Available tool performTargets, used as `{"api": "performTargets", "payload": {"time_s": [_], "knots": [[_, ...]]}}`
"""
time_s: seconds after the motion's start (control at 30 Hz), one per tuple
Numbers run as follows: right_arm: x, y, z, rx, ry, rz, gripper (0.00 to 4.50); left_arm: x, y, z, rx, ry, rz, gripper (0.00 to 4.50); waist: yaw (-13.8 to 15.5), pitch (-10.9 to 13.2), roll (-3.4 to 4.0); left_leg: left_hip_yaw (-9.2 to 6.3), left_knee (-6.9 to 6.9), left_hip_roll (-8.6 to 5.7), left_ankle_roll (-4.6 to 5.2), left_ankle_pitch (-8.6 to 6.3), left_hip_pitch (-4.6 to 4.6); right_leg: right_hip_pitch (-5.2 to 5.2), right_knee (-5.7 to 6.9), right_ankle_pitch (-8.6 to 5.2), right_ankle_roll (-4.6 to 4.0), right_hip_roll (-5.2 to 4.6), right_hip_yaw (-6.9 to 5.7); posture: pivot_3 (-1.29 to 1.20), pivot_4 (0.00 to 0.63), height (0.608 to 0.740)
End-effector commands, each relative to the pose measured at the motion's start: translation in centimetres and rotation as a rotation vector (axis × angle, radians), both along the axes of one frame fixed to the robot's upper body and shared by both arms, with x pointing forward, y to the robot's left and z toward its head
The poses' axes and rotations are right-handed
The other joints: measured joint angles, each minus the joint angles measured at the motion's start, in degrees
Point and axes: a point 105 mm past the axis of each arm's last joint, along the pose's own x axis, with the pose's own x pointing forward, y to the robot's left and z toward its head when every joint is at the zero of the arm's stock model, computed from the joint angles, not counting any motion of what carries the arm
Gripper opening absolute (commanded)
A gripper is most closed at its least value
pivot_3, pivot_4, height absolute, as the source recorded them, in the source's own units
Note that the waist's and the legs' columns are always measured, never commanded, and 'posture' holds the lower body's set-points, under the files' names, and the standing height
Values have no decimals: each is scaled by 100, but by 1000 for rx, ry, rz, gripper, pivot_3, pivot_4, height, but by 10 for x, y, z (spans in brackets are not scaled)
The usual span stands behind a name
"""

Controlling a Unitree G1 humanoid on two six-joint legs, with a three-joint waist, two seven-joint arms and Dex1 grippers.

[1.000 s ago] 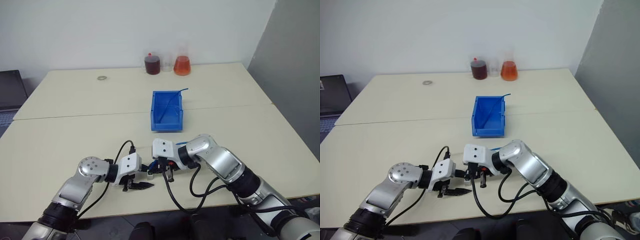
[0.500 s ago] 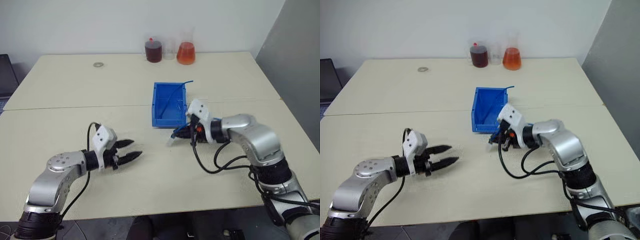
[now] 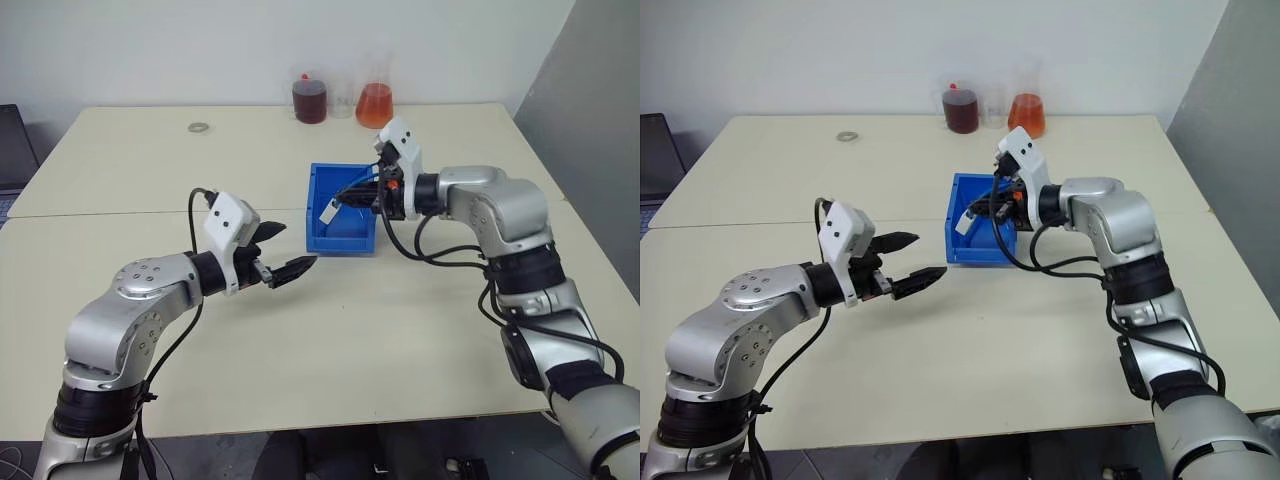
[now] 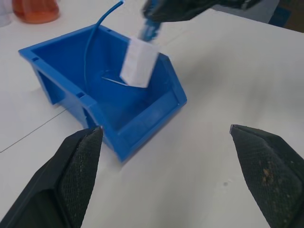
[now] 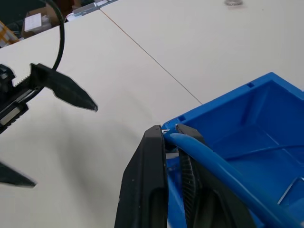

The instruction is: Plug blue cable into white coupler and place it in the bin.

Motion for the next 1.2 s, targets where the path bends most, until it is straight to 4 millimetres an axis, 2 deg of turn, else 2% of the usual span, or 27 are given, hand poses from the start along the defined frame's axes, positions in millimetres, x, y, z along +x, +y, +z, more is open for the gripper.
{"api": "performTargets", "payload": {"time_s": [0.03, 0.1, 0.17, 0.2, 0.23, 0.4, 0.5, 0.77, 0.87, 0.93, 1.0, 1.13, 1.2], "knots": [[20, 3, 0, -42, -6, -8, 72, 5, -6, 8, 8, -46, 0, 4500, -2, 1, 1, 2, 23, 4, 0, 0, -12, -1, 4, 0, -1, 1, -1, 0, 150, 740], [30, 1, -7, -75, 15, -29, 72, 7, -10, 10, 7, -55, -2, 4500, 4, 1, 2, 6, 36, 4, 0, 0, -21, -2, 5, 2, 0, 0, -2, 0, 150, 740], [37, -1, -10, -92, 26, -54, 783, 8, -13, 11, 4, -59, -7, 4500, 14, 1, 2, 12, 41, 3, 0, 0, -30, -2, 4, 4, 2, -9, -10, 0, 150, 740], [41, -3, -10, -94, 30, -79, 870, 8, -14, 11, 3, -59, -10, 4500, 16, 1, 2, 14, 42, 3, 0, 0, -34, -2, 4, 4, 2, -13, -14, 0, 150, 740], [45, -5, -10, -95, 31, -104, 1259, 9, -15, 11, 3, -59, -12, 4500, 18, 1, 2, 15, 43, 3, 0, 0, -39, -4, 3, 5, 3, -17, -17, 0, 150, 740], [59, -17, -5, -79, 24, -230, 2576, 9, -17, 10, 3, -58, -20, 4500, 24, 1, 2, 17, 47, 2, -5, 3, -52, -5, 3, 5, 3, -42, -33, 0, 150, 740], [67, -27, 0, -54, 2, -329, 3217, 9, -18, 9, 3, -56, -24, 4500, 24, 1, 2, 16, 47, -2, -15, 8, -52, -5, 6, 6, 4, -64, -38, 0, 150, 740], [81, -68, 12, 25, -55, -517, 3217, 8, -18, 4, 8, -47, -30, 4500, 24, 1, 2, 13, 61, -9, -14, 9, -50, -5, 41, 5, 4, -73, -51, 0, 150, 740], [83, -86, 28, 118, -110, -562, 3217, 7, -16, 1, 25, -60, -18, 4500, 23, 1, 2, 12, 74, -10, -9, 6, -49, -5, 56, 5, 4, -73, -51, 0, 150, 740], [71, -90, 36, 178, -192, -497, 3217, 12, -8, -3, 50, -93, 55, 4500, 29, 1, 2, 10, 82, -11, -2, 2, -49, -5, 65, 5, 4, -73, -52, 0, 150, 740], [46, -90, 35, 209, -284, -428, 3217, 16, 2, -6, 68, -128, 141, 4500, 35, 1, 3, 5, 99, -5, -1, 2, -51, 4, 68, 4, 5, -73, -63, 0, 150, 740], [-21, -86, 6, 235, -408, -372, 3217, 16, 20, -16, 25, -136, 254, 4500, 65, 1, 8, 3, 119, 7, -1, 1, -66, 5, 79, 1, 11, -83, -86, 0, 150, 740], [-44, -85, 0, 285, -471, -396, 3217, 18, 32, -19, 15, -164, 332, 4500, 52, 2, 12, 1, 124, 5, 0, 1, -67, 5, 86, 0, 11, -85, -87, 0, 150, 740]]}}
